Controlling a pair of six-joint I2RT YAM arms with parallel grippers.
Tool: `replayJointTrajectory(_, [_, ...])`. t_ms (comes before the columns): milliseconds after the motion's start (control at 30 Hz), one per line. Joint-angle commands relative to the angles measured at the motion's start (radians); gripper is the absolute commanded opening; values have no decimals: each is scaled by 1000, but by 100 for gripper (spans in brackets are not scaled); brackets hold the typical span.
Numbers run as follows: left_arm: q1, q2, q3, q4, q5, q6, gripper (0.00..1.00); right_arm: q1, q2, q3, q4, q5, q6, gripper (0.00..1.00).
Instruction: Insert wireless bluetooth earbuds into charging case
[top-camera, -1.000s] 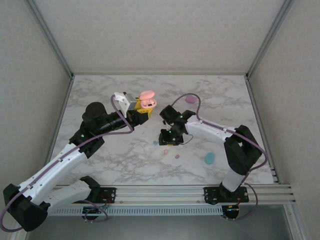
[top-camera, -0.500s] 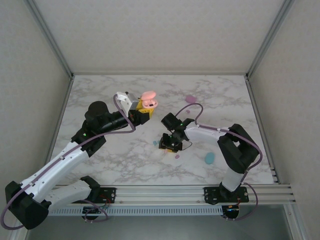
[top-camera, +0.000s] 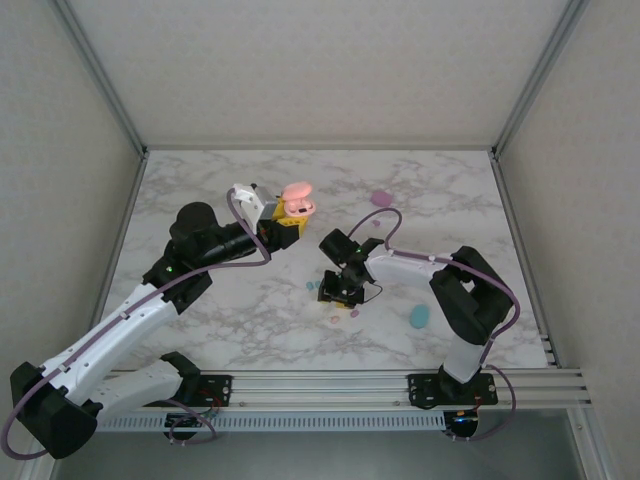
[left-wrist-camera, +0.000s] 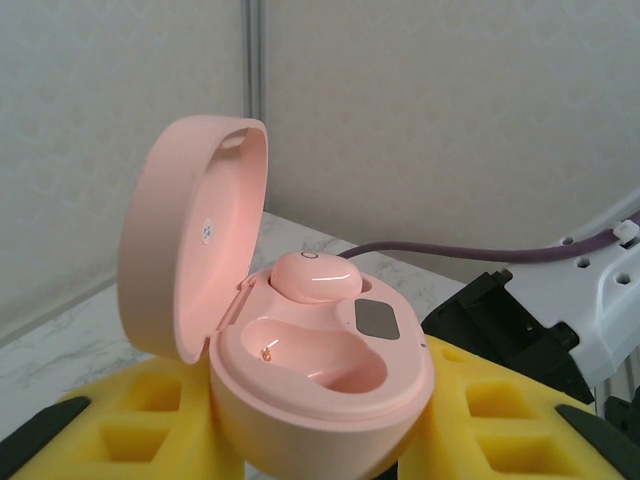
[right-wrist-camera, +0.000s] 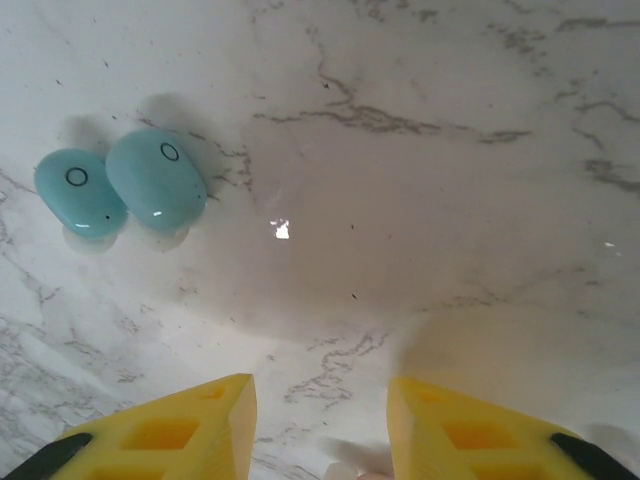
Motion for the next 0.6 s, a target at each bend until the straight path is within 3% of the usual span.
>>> replayJointTrajectory(0, [-10, -1, 16, 13, 8, 3, 33, 31, 17, 53, -105, 62, -29, 40])
replayJointTrajectory(133, [-10, -8, 18, 8, 5, 6, 34, 62, -17, 79, -180, 147, -18, 41])
replayJointTrajectory(367, [-10, -21, 12, 0, -4, 12, 34, 102, -83, 33, -185, 147, 54, 43])
replayJointTrajectory(567, [-10, -20, 12, 0, 2, 10, 34, 125, -116, -61, -87, 106, 164, 46])
